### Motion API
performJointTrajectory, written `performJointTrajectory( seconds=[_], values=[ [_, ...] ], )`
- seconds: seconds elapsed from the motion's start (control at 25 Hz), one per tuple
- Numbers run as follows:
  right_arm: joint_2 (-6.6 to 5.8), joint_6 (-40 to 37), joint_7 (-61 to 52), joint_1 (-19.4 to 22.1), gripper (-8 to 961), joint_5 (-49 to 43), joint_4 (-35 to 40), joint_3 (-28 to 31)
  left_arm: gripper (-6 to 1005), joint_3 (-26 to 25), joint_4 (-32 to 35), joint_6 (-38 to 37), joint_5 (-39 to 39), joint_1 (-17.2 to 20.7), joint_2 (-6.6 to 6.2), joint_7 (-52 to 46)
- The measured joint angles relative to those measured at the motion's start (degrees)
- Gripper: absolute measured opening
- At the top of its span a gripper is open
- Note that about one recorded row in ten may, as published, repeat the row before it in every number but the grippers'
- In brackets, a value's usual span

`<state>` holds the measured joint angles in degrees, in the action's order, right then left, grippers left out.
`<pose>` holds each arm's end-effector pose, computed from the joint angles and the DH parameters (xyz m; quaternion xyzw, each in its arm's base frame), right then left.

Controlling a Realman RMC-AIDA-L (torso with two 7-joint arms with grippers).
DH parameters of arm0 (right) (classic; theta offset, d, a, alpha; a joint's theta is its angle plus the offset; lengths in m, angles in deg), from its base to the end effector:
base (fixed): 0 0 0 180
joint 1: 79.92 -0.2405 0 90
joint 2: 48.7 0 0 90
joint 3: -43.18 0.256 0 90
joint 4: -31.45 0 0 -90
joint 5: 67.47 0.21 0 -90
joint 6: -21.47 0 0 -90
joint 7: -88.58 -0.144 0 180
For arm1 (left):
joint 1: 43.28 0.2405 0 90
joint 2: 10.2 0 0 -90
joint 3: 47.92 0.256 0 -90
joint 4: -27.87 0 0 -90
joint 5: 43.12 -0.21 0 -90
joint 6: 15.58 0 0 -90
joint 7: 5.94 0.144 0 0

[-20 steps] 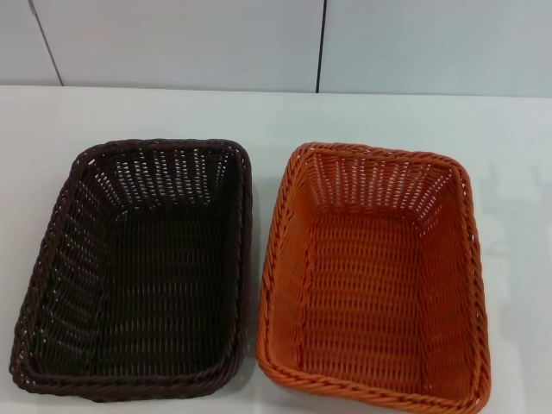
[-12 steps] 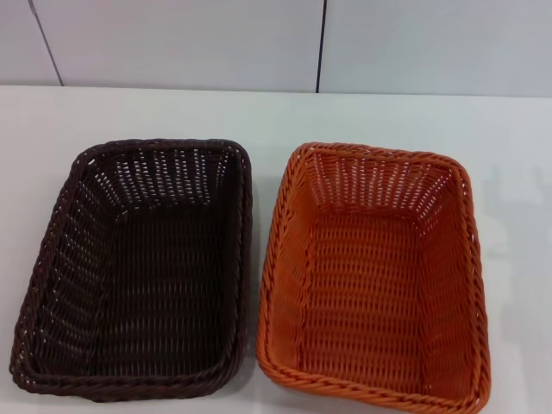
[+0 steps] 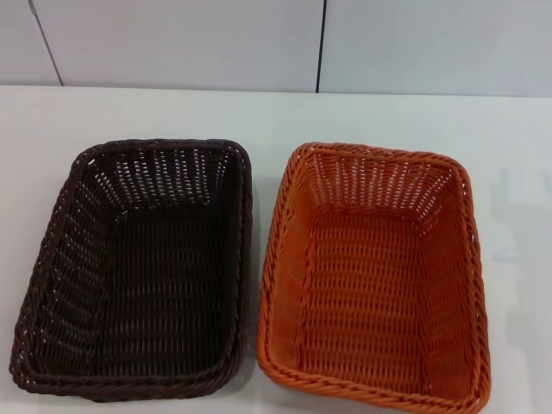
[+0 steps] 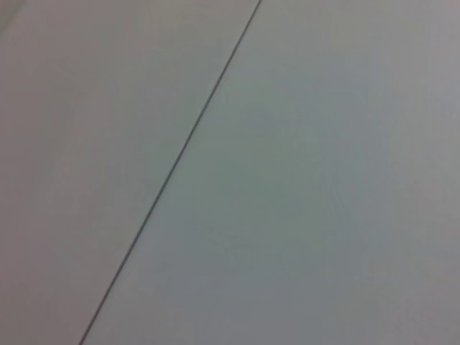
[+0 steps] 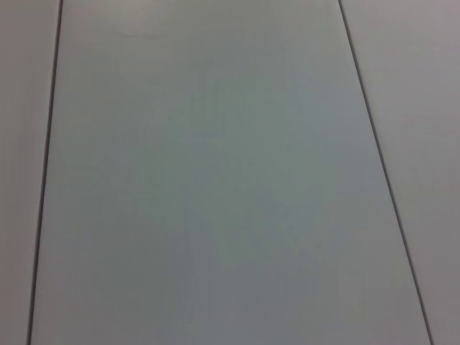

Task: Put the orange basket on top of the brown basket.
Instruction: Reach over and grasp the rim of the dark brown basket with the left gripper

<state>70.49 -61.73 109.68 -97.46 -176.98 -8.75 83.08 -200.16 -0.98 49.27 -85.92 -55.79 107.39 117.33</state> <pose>0.2402 0.3075 -0.0010 -0.5428 0.1535 0.4071 0.7184 -0.4157 0.2749 0.1651 -0.4699 -0.3311 -0.4477 0.6849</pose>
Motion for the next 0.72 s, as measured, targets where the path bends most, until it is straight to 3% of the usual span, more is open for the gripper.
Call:
performJointTrajectory(
  seconds=[0.24,0.36,0.4,0.44,0.6,0.72],
  values=[
    [-0.01,-0.03,0.00,-0.01,604,0.00,0.00,0.00,607,3.44,-0.81,-0.35,-0.01,0.57,-0.68,-3.80],
    [-0.07,-0.04,0.00,-0.05,604,0.01,-0.02,0.00,607,10.90,-4.64,-1.01,-2.29,2.23,-2.67,-11.61],
    [-0.08,-0.04,0.00,-0.09,604,0.01,-0.02,0.00,607,15.22,-8.43,-1.21,-7.46,3.07,-4.57,-20.34],
    [-0.08,-0.04,0.00,-0.09,604,0.01,-0.02,0.00,607,15.22,-8.43,-1.21,-7.46,3.07,-4.57,-20.34],
    [-0.15,-0.04,0.00,-0.29,604,0.01,0.33,0.00,608,18.77,-15.57,3.99,-22.24,2.73,-8.59,-42.25],
    [-0.13,0.04,0.00,-0.47,604,0.01,0.56,0.00,609,18.42,-17.35,7.85,-26.22,2.02,-9.44,-48.96]
  ],
)
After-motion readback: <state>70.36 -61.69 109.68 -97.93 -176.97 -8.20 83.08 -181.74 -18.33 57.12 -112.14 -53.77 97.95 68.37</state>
